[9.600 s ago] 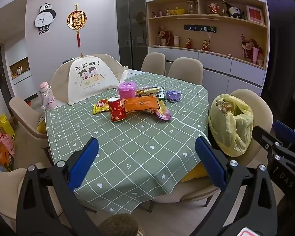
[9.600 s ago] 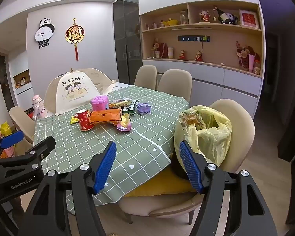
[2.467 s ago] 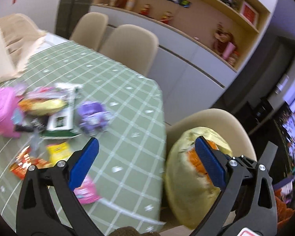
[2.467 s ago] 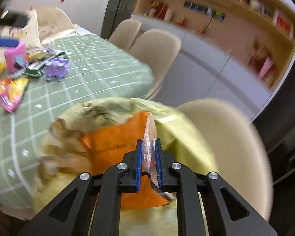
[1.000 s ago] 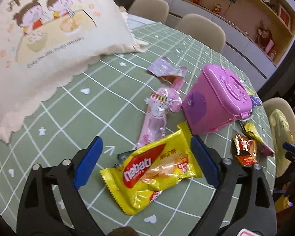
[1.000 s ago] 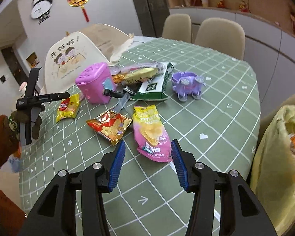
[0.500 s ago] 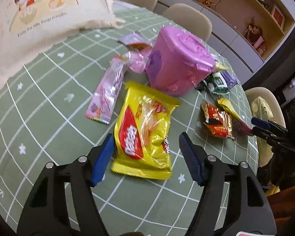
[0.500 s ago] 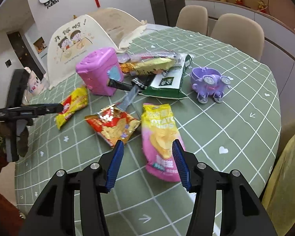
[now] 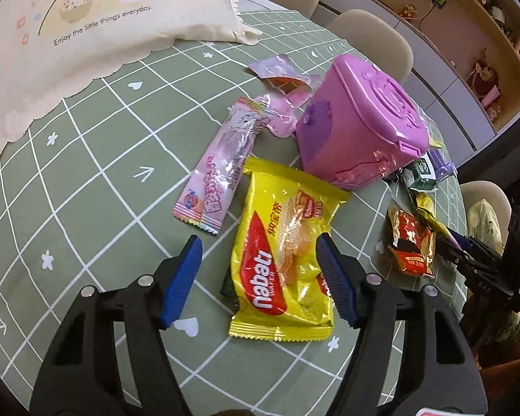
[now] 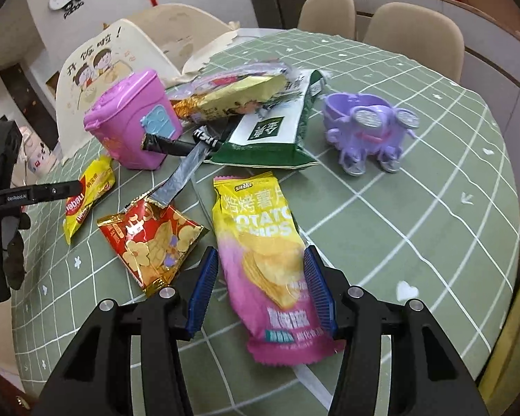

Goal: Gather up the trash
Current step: 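Grasp the yellow Nabati wafer pack with the left tool while the right tool grasps the pink chips bag, then carry the wafer pack and chips bag to the yellow trash bag and release both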

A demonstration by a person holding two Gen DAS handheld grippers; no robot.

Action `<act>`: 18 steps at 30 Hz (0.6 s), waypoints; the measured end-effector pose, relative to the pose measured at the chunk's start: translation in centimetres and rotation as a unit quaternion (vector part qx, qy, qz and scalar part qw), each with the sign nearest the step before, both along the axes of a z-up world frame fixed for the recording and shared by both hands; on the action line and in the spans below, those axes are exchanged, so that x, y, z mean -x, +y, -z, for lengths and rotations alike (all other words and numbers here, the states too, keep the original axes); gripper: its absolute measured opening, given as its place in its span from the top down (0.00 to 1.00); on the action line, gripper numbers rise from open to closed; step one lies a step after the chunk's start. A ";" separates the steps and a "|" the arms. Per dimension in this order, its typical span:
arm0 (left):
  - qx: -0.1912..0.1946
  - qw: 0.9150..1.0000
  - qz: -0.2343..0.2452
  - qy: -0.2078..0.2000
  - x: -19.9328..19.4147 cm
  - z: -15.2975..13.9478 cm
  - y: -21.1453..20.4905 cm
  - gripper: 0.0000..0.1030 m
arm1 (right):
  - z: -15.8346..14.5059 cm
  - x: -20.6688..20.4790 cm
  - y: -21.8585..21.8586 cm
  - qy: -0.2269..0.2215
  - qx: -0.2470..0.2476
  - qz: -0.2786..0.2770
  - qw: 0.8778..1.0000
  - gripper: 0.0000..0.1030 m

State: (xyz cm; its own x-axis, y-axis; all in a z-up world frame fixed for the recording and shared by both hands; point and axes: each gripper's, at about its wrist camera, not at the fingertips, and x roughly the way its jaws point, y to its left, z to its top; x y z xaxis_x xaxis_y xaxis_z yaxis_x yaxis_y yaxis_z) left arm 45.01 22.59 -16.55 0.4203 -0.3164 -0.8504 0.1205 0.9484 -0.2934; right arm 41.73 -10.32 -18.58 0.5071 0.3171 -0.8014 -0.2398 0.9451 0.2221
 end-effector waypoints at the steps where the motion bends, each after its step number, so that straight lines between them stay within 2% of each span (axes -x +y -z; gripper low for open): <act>1: -0.001 1.000 -0.001 0.000 0.0 0.0 -0.1 0.39 | 0.0 -0.2 0.1 0.000 0.001 -0.001 1.000 0.52; 5: -0.008 1.000 -0.013 0.012 -0.5 0.5 -0.2 0.50 | 0.0 -1.4 0.3 0.017 -0.011 0.003 1.000 0.50; 7: -0.008 1.000 -0.019 0.010 -0.8 0.6 -0.2 0.54 | -0.2 -1.9 0.8 0.032 0.000 -0.011 0.999 0.47; 10: 0.002 1.000 -0.020 0.017 -1.1 0.7 -0.4 0.77 | -0.4 -2.5 1.4 0.043 0.025 -0.032 0.998 0.47; 12: 0.002 1.000 -0.020 0.016 -1.0 0.4 -0.7 0.87 | -1.0 -2.2 1.5 0.023 0.049 -0.025 0.998 0.47; 15: 0.004 1.000 -0.019 -0.003 -0.2 -1.0 -1.0 0.91 | -2.5 -1.0 1.7 -0.023 0.075 -0.028 0.997 0.47; 18: 0.015 0.999 -0.025 -0.016 0.6 -2.2 -1.1 0.92 | -3.1 -0.8 1.7 -0.031 0.086 -0.035 0.995 0.48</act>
